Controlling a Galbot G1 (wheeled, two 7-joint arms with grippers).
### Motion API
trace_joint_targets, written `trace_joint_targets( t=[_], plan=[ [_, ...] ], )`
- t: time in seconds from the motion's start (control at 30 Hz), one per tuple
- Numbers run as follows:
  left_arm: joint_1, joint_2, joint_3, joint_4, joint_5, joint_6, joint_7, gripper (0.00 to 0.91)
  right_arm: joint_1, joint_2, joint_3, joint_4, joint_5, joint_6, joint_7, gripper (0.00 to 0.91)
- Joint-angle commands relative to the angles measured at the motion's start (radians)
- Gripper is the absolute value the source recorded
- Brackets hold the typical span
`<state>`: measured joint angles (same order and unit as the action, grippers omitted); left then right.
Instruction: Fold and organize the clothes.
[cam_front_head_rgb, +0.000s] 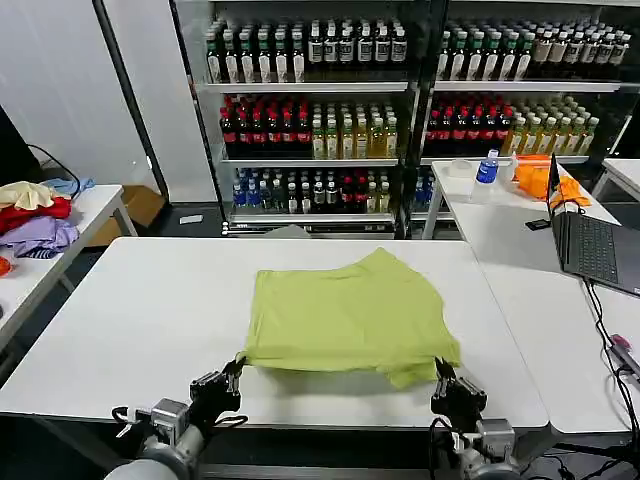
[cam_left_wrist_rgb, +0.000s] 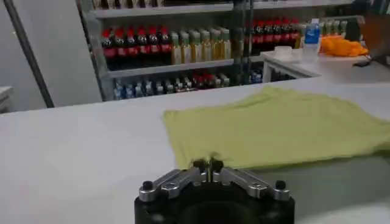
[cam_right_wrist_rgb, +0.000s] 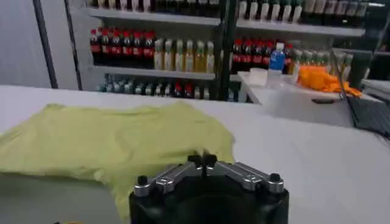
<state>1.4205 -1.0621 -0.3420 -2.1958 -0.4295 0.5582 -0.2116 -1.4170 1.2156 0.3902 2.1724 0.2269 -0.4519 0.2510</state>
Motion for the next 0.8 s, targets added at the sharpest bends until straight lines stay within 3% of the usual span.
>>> trace_joint_targets(
  t=[0.03, 0.17, 0.27, 0.47, 0.8],
  plan=[
    [-0.230, 0.003, 0.085, 0.200, -0.006, -0.002, 0.000, 0.081, 0.180, -0.040, -0.040, -0.114, 0.007, 0.011, -0.002, 0.000],
    [-0.295, -0.007, 0.127, 0.265, -0.003, -0.005, -0.002, 0.081, 0.246, -0.050, -0.068, -0.196, -0.015, 0.031, -0.005, 0.000],
    [-0.337, -0.021, 0.153, 0.307, 0.005, -0.009, -0.004, 0.081, 0.276, -0.047, -0.076, -0.250, -0.096, 0.071, -0.021, 0.000],
    [-0.386, -0.049, 0.181, 0.363, 0.013, -0.018, -0.009, 0.081, 0.303, -0.031, -0.092, -0.324, -0.127, 0.101, -0.027, 0.000],
    [-0.389, -0.060, 0.181, 0.377, 0.017, -0.030, -0.013, 0.202, 0.331, -0.002, -0.110, -0.389, -0.168, 0.097, -0.021, 0.000]
  ],
)
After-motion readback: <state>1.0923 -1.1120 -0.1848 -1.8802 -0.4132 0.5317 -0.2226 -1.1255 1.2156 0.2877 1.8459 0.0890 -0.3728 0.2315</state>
